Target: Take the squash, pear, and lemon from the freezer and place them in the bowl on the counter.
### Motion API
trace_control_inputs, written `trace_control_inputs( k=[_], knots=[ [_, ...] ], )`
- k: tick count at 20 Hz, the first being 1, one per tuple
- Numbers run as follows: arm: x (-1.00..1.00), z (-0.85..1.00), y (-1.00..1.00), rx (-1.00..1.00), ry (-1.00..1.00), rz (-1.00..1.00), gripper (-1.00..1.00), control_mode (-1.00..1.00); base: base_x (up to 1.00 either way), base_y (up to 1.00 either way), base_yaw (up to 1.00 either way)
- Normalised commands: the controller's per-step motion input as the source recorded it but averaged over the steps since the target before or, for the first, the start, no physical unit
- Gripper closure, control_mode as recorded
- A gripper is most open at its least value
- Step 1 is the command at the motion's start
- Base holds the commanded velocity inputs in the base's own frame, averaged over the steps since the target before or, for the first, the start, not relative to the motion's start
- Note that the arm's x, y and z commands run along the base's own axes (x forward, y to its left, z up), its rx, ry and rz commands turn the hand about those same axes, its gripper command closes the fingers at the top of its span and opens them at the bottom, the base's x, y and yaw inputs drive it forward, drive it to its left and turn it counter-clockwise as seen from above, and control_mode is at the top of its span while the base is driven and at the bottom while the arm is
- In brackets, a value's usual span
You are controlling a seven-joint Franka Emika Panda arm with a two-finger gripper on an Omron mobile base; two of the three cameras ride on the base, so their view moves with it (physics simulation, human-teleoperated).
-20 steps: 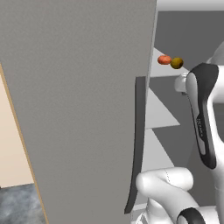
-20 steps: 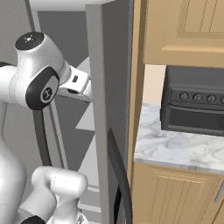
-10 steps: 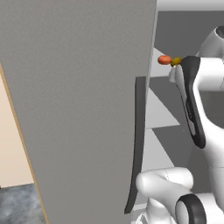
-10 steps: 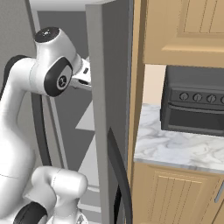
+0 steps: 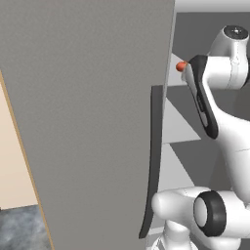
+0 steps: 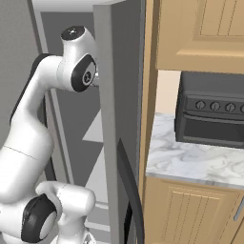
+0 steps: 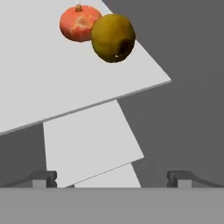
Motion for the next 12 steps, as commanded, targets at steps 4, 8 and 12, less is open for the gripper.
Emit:
trace_control_inputs(
  k=[4, 8, 12],
  knots=[
    [0.75, 0.0, -0.14, 0.03, 0.0, 0.0, -1.0, -1.0, 0.0, 0.0, 0.0],
    [0.7, 0.0, -0.1, 0.0, 0.0, 0.0, -1.0, -1.0, 0.0, 0.0, 0.0],
    [0.57, 0.0, -0.02, 0.0, 0.0, -0.05, -1.0, -1.0, 0.0, 0.0, 0.0]
  ],
)
